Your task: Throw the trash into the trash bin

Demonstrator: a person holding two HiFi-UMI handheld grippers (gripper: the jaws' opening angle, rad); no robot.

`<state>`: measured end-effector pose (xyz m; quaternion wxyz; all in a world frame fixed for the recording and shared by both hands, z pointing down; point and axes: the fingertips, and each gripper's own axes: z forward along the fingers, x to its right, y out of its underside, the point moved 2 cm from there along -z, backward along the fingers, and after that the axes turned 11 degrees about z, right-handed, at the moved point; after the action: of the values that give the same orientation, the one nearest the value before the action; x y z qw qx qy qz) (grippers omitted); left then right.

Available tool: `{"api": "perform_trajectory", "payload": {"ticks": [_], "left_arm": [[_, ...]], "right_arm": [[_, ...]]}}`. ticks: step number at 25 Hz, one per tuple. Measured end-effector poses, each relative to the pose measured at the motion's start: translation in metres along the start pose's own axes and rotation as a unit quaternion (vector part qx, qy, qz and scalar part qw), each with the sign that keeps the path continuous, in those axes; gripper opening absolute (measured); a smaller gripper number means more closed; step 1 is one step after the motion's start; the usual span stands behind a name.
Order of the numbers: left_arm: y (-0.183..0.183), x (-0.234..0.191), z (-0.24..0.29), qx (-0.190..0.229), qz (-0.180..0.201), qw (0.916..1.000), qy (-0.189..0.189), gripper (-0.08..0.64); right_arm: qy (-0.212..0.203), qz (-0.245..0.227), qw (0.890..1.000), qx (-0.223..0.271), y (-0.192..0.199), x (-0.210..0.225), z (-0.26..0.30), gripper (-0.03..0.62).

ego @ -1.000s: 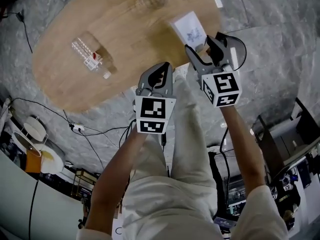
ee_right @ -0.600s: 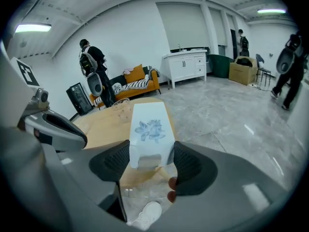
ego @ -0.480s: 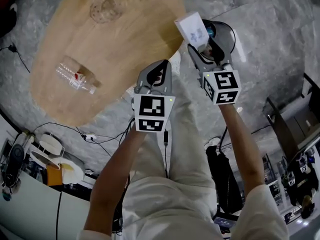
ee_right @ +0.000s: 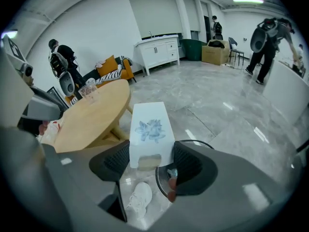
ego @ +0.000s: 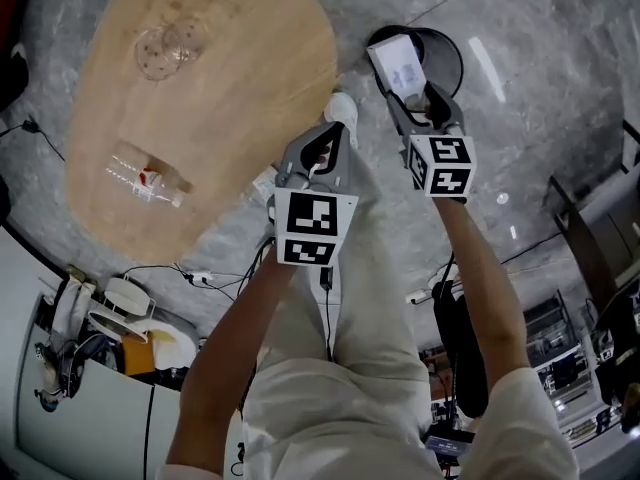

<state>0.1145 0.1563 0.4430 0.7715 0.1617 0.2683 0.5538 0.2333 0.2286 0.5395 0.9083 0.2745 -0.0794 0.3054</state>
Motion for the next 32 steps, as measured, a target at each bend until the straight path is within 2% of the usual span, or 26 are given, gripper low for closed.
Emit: {"api": "perform_trajectory", "payload": {"ticks": [8, 13, 21, 24, 29, 32], "left_arm": [[0.003, 0.025, 0.039, -0.029, 0.018, 0.9991, 0.024, 0.001], [0.011, 0.034, 0.062, -0.043, 0.027, 0.9980, 0.037, 0.000], [0.017, 0.039, 0.085, -0.057, 0.038, 0.9966, 0.047, 0.000], [0.016, 0.043, 0.086, -0.058, 0.039, 0.9964, 0.048, 0.002], [0.012, 0.043, 0.074, -0.051, 0.037, 0.9968, 0.049, 0.002], [0.008, 0.042, 0.064, -0.046, 0.033, 0.9974, 0.044, 0.000]], "right_arm": [[0.055, 0.056, 0.996, -0.050, 0.049, 0.059, 0.033, 0.316], [0.072, 0.080, 0.992, -0.072, 0.078, 0.085, 0.054, 0.316], [0.110, 0.073, 0.987, -0.087, 0.101, 0.114, 0.071, 0.320], [0.112, 0.069, 0.987, -0.090, 0.101, 0.118, 0.069, 0.333], [0.103, 0.050, 0.990, -0.088, 0.090, 0.103, 0.056, 0.282], [0.098, 0.025, 0.992, -0.078, 0.078, 0.089, 0.044, 0.206]]}}
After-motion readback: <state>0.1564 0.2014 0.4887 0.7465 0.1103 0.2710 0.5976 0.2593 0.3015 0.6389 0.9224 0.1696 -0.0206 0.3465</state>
